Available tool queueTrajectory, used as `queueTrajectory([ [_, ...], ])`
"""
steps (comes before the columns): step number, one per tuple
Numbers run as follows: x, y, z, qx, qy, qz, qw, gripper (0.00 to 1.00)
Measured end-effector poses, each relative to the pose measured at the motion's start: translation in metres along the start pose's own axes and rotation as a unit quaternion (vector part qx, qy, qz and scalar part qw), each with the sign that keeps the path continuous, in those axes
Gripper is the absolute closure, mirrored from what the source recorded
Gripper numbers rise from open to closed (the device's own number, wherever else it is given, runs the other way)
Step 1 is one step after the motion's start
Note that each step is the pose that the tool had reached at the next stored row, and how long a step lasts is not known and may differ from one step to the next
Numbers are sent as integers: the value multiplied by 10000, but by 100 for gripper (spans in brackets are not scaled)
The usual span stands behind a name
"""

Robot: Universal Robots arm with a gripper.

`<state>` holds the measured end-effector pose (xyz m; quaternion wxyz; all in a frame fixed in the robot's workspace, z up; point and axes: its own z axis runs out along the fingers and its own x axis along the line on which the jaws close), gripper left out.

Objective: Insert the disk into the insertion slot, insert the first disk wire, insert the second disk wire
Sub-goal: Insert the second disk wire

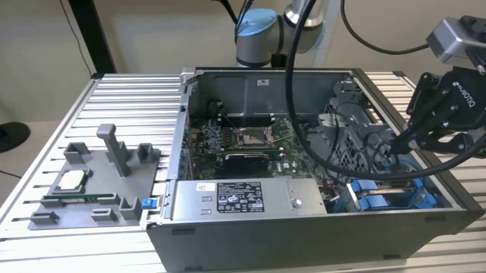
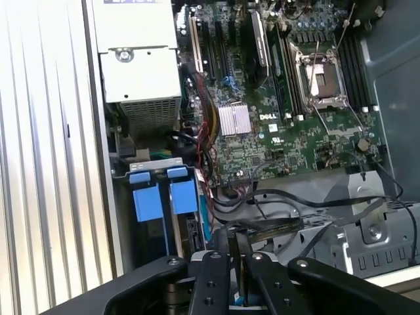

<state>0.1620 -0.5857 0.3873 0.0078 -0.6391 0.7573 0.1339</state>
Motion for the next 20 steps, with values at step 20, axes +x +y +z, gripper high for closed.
queueTrajectory([
  [20,54,99,46,120,515,-142,9985,100],
])
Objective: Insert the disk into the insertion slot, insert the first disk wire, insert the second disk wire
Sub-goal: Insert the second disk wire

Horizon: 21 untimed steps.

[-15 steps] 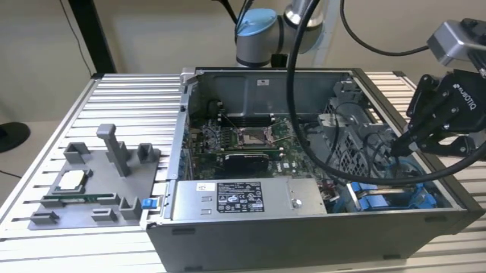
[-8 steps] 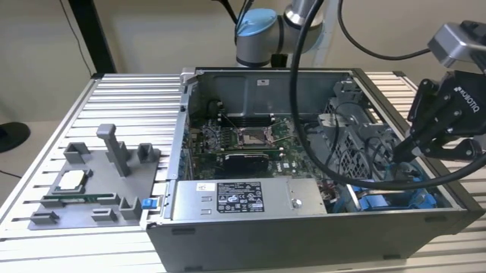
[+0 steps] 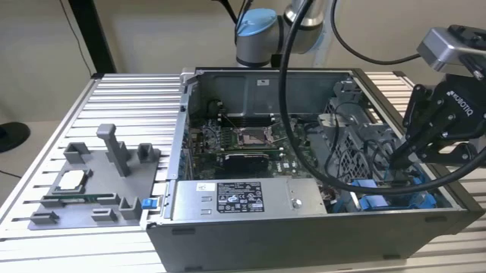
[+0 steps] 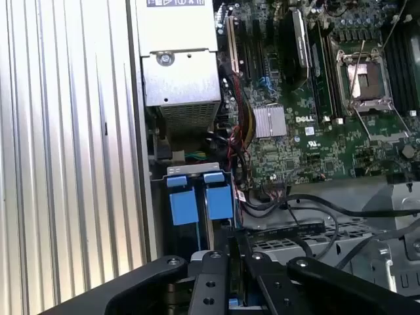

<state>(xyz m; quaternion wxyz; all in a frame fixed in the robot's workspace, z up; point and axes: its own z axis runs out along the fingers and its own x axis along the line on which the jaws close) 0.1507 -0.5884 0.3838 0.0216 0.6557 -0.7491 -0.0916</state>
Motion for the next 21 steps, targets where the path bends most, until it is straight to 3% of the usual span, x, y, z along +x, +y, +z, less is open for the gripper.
queueTrajectory([
  [2,3,18,8,92,0,-22,10000,100],
  [9,15,85,36,495,-32,-96,9987,100],
  [10,16,89,40,521,-35,-105,9986,100],
  [15,17,90,42,524,-35,-108,9986,100],
  [18,24,117,81,604,-44,-125,9981,100],
  [21,35,164,138,657,-48,-153,9977,100],
])
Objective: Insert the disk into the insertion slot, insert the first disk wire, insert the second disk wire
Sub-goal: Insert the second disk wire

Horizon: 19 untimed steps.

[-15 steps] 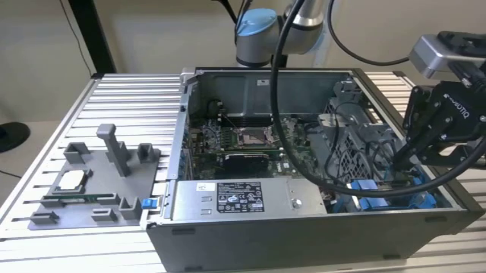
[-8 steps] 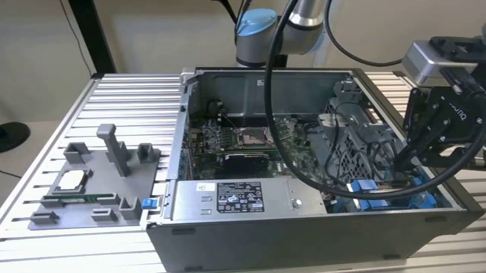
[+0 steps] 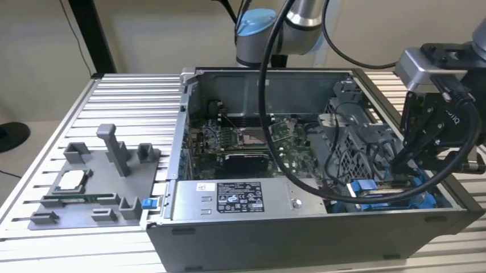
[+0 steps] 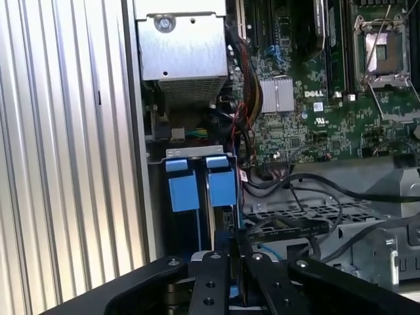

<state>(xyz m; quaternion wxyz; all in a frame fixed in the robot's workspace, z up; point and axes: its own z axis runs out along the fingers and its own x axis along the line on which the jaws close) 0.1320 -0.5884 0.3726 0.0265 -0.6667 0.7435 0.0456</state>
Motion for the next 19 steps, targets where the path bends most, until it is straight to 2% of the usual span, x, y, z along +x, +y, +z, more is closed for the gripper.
queueTrajectory([
  [2,-3,15,33,37,-3,-13,10000,100],
  [7,-9,15,83,180,-18,-69,9998,100],
  [10,-20,16,116,251,-26,-106,9996,100],
  [19,-24,16,133,261,-27,-107,9996,100],
])
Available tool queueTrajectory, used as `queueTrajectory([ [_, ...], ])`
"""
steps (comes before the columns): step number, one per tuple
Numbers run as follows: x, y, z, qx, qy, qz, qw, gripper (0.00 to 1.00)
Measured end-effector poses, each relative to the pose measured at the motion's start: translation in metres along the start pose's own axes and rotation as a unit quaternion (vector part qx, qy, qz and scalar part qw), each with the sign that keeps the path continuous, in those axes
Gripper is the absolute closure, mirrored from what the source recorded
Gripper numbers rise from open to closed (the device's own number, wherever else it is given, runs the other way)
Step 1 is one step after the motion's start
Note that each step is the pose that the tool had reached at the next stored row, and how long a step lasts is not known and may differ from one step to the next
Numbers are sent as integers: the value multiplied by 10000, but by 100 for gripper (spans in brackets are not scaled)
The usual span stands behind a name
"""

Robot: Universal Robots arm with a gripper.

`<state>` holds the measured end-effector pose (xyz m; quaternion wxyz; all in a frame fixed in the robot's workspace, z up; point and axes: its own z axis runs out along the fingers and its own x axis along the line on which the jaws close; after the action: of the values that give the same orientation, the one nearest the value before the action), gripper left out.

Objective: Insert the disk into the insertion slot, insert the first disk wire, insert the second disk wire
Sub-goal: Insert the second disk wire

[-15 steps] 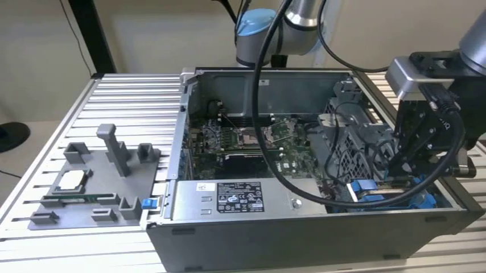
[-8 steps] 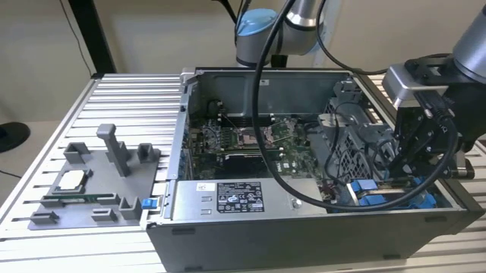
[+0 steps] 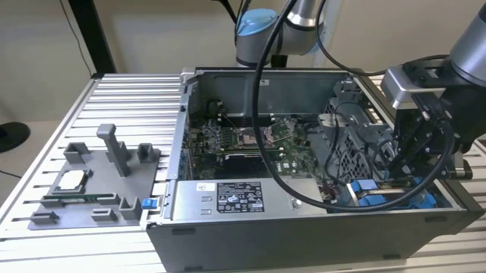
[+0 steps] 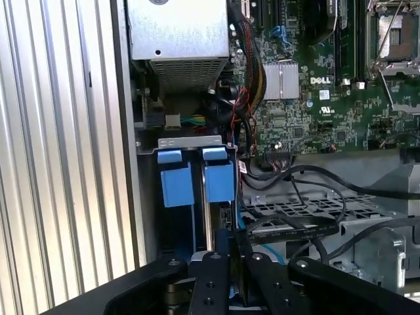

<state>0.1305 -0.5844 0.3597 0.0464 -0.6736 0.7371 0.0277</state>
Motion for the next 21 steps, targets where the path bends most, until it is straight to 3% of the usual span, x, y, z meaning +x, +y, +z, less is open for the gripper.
queueTrajectory([
  [21,0,-25,96,4,-1,0,10000,100],
])
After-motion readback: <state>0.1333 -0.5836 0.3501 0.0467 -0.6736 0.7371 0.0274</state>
